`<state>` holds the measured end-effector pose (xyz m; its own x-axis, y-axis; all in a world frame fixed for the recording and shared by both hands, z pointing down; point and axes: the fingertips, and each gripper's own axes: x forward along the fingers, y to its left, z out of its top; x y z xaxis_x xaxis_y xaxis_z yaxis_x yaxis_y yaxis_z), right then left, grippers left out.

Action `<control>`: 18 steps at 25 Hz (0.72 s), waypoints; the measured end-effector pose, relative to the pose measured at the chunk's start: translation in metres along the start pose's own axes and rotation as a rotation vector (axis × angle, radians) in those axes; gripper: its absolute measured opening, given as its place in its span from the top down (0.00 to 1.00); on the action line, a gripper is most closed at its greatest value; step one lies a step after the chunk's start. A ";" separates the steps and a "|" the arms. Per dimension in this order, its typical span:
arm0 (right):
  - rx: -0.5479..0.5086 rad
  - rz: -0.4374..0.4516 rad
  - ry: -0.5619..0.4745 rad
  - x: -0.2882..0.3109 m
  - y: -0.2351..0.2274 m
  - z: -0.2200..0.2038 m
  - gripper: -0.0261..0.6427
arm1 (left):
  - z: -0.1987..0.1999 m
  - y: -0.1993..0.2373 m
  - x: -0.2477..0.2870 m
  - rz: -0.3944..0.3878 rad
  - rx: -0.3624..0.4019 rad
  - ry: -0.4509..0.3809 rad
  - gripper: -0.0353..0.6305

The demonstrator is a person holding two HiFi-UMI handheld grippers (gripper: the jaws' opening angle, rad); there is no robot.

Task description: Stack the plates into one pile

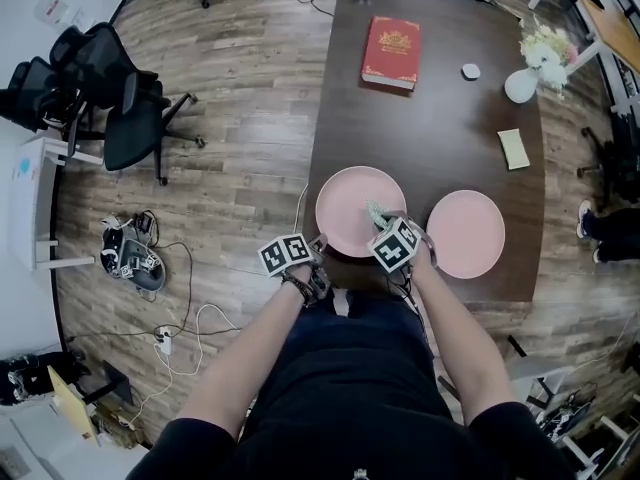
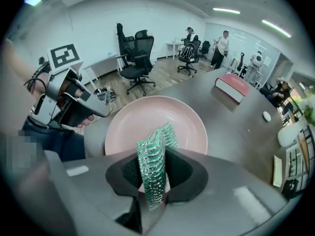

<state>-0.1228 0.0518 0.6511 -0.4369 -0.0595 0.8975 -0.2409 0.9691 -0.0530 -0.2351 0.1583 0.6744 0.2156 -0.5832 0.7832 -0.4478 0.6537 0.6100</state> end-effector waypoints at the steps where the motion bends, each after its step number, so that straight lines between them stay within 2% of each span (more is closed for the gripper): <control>1: 0.019 0.000 -0.025 -0.004 -0.001 0.002 0.83 | 0.002 0.000 -0.005 0.008 0.014 -0.003 0.84; 6: 0.137 0.022 -0.139 -0.029 -0.001 0.014 0.83 | 0.018 -0.002 -0.036 0.029 0.111 -0.038 0.84; 9: 0.163 0.019 -0.166 -0.038 0.003 0.017 0.83 | 0.032 -0.006 -0.054 0.027 0.185 -0.060 0.84; 14: 0.189 -0.007 -0.176 -0.049 0.011 0.016 0.83 | 0.063 -0.023 -0.068 0.019 0.414 -0.061 0.84; 18: 0.245 -0.047 -0.169 -0.049 0.004 0.014 0.83 | 0.091 -0.047 -0.049 -0.022 0.646 -0.009 0.84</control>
<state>-0.1144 0.0557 0.6005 -0.5536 -0.1622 0.8168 -0.4574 0.8788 -0.1356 -0.3040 0.1125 0.5964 0.2248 -0.5986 0.7689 -0.8763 0.2209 0.4282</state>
